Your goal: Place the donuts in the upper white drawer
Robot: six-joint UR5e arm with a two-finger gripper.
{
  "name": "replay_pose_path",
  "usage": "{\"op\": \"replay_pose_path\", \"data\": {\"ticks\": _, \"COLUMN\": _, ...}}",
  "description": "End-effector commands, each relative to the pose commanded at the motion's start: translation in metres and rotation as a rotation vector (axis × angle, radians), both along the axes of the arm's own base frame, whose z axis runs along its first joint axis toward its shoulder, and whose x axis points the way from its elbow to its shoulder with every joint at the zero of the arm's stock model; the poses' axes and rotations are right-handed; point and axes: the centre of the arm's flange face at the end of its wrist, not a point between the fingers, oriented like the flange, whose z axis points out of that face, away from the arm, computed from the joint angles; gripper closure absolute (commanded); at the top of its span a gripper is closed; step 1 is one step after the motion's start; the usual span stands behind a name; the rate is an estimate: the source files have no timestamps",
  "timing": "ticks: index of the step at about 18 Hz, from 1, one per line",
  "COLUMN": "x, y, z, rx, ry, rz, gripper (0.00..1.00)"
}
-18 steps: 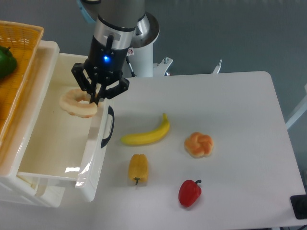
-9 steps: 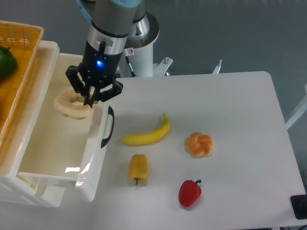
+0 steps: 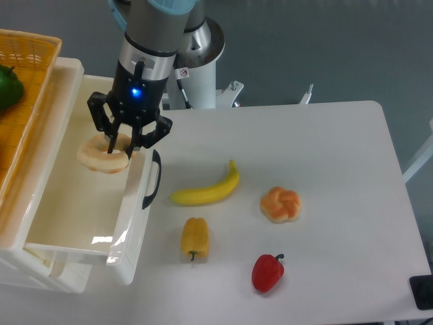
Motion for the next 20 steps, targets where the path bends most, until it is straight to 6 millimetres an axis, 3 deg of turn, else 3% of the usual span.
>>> {"op": "replay_pose_path", "data": {"ticks": 9, "x": 0.001, "y": 0.007, "z": -0.001, "rx": 0.003, "ry": 0.006, "rz": -0.014, "gripper": 0.54}}
{"op": "replay_pose_path", "data": {"ticks": 14, "x": -0.014, "y": 0.014, "z": -0.004, "rx": 0.024, "ry": 0.093, "rz": -0.03, "gripper": 0.24}}
{"op": "replay_pose_path", "data": {"ticks": 16, "x": -0.027, "y": 0.01, "z": -0.003, "rx": 0.015, "ry": 0.143, "rz": -0.012, "gripper": 0.03}}
{"op": "replay_pose_path", "data": {"ticks": 20, "x": -0.054, "y": -0.003, "z": -0.004, "rx": 0.012, "ry": 0.165, "rz": 0.011, "gripper": 0.0}}
